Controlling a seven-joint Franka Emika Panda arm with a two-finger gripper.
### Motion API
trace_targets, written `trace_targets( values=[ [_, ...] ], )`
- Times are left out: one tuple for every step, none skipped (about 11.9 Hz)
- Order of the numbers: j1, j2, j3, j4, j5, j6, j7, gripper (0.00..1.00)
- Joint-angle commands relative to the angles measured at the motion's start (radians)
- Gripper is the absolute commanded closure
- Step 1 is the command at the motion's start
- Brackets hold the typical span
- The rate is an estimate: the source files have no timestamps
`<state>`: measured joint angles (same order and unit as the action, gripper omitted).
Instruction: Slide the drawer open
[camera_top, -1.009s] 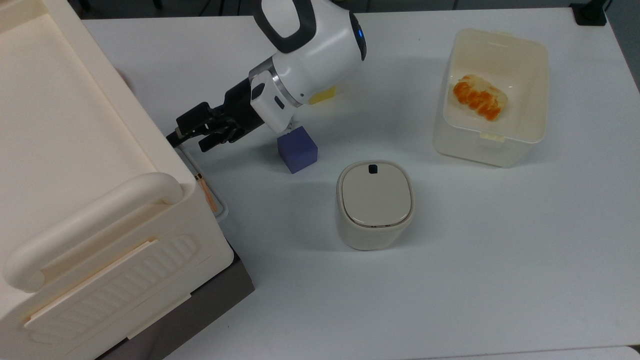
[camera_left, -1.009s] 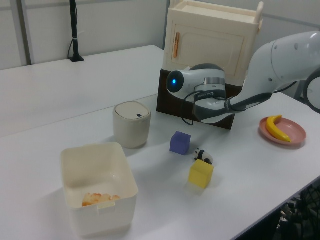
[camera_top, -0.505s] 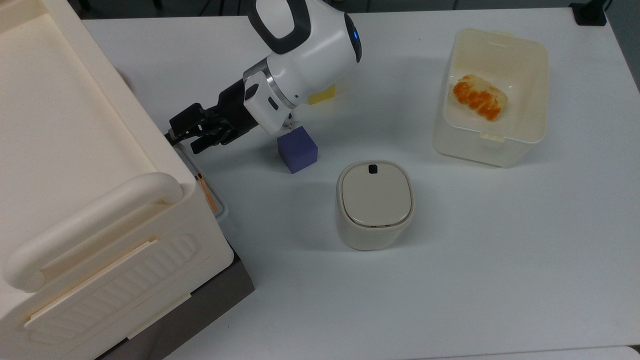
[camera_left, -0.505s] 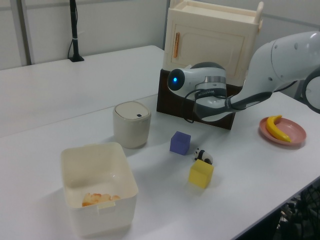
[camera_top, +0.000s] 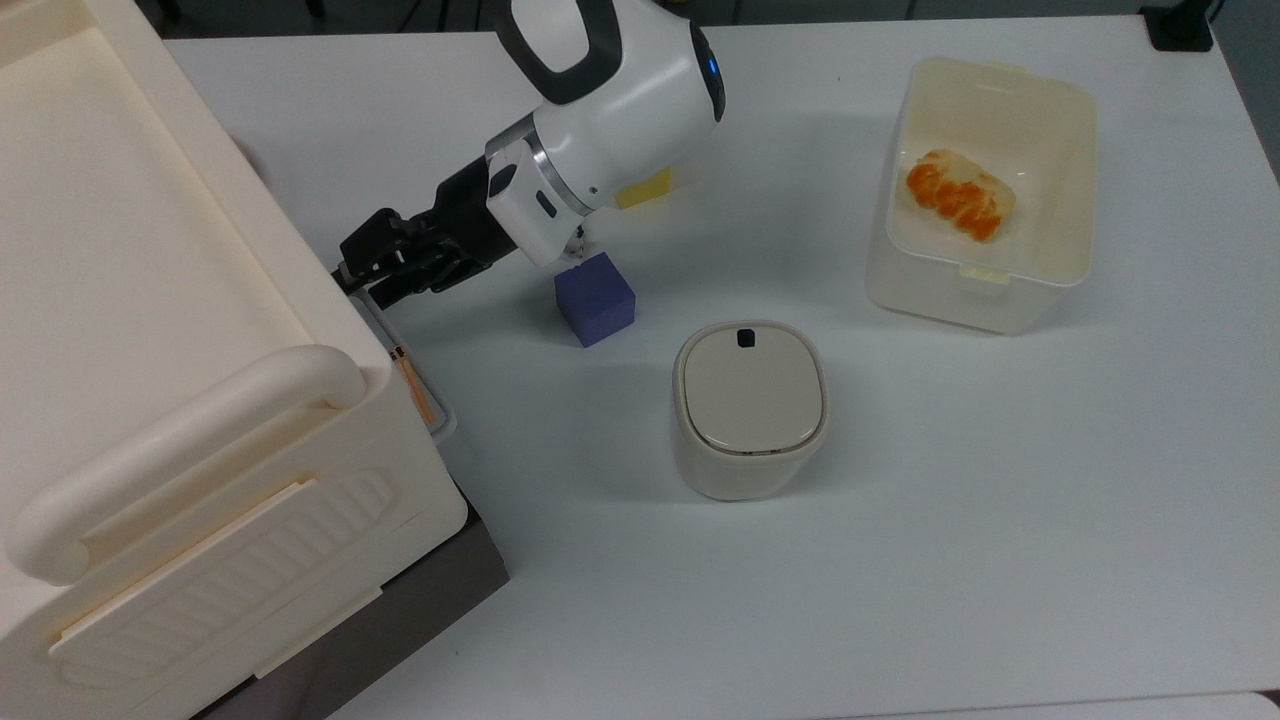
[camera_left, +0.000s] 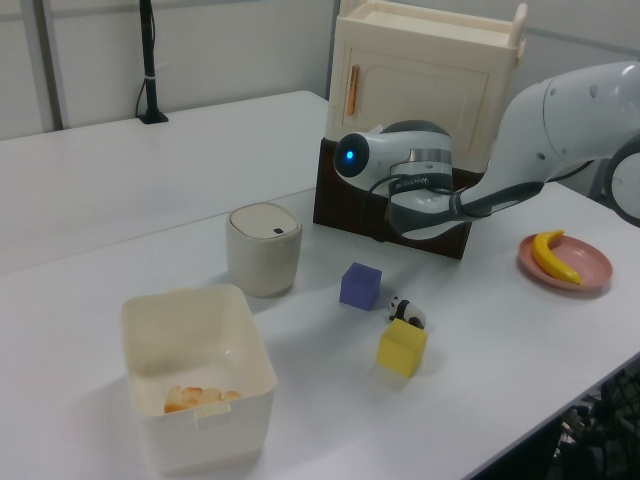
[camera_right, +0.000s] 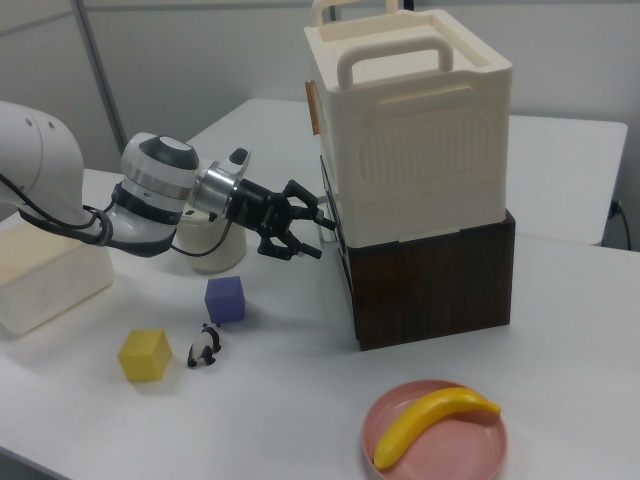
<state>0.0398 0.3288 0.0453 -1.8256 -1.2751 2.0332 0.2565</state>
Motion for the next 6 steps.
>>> trace_targets(
  values=[
    [0.006, -0.016, -0.002, -0.012, -0.007, 0.016, 0.01, 0.52],
    [0.009, -0.016, -0.002, -0.012, -0.006, 0.016, 0.012, 0.54],
    [0.011, -0.017, -0.001, -0.012, -0.004, 0.015, 0.012, 0.56],
    [0.009, -0.017, 0.008, -0.012, -0.003, 0.015, 0.016, 0.6],
    [0.009, -0.02, 0.011, -0.012, -0.003, 0.015, 0.038, 0.62],
    [0.009, -0.025, 0.018, -0.012, -0.003, 0.013, 0.043, 0.65]
  ],
)
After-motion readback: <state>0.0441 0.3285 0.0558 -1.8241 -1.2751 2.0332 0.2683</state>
